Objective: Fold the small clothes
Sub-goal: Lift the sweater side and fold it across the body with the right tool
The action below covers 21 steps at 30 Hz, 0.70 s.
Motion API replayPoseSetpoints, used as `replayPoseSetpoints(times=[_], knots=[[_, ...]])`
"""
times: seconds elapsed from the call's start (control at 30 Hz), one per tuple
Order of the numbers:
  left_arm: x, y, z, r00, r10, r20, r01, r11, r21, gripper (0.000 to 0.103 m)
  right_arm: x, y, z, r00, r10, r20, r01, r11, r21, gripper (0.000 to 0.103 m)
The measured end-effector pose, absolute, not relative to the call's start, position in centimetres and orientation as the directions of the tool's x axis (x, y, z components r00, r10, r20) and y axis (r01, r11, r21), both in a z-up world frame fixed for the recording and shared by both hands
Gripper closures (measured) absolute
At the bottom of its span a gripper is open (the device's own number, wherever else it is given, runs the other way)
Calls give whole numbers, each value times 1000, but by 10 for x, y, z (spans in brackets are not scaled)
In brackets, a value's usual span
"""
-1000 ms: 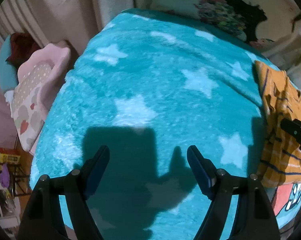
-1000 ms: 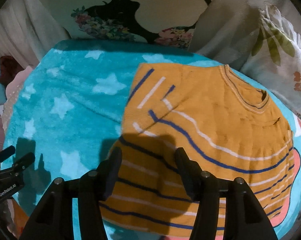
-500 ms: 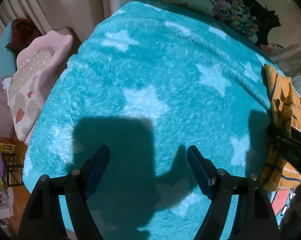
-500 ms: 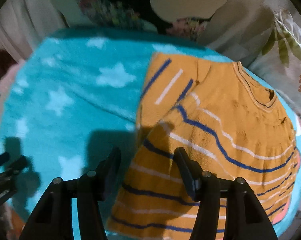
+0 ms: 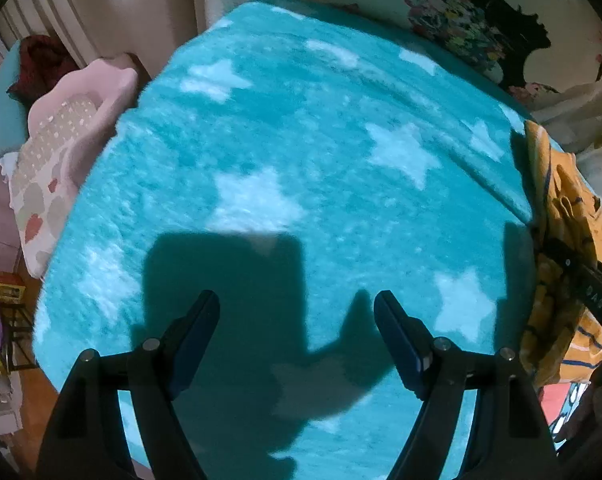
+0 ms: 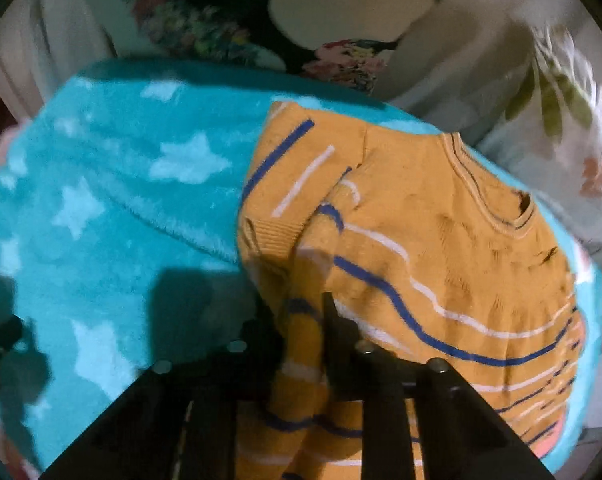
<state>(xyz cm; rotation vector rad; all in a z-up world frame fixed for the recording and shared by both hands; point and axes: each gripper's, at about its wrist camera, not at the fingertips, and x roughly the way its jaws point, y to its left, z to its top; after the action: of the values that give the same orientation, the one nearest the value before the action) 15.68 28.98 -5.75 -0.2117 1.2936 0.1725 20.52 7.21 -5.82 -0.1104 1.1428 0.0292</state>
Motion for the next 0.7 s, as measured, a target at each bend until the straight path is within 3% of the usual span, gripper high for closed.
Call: replayPoseSetpoints(times=[0.13,0.33,0.57,0.7], knots=[[156,267,-47,275,8,-962,-244,968,-61,24,205,44,-48,408,108,-907,-81,993,82,86],[157,205,-19,318,-12,-948,-196,977,-79,24,186,-52,-8,481,308,-821,-26,941,338,86],[169,84,-1,353,-149,-924,-62,981,-182,24,139,-233,5,607,298,-737,146,870,472,86],[177,7,-2,348,-244,-905,46,969,-243,24,121,-306,-36,588,334,-737,264,782,565,86]])
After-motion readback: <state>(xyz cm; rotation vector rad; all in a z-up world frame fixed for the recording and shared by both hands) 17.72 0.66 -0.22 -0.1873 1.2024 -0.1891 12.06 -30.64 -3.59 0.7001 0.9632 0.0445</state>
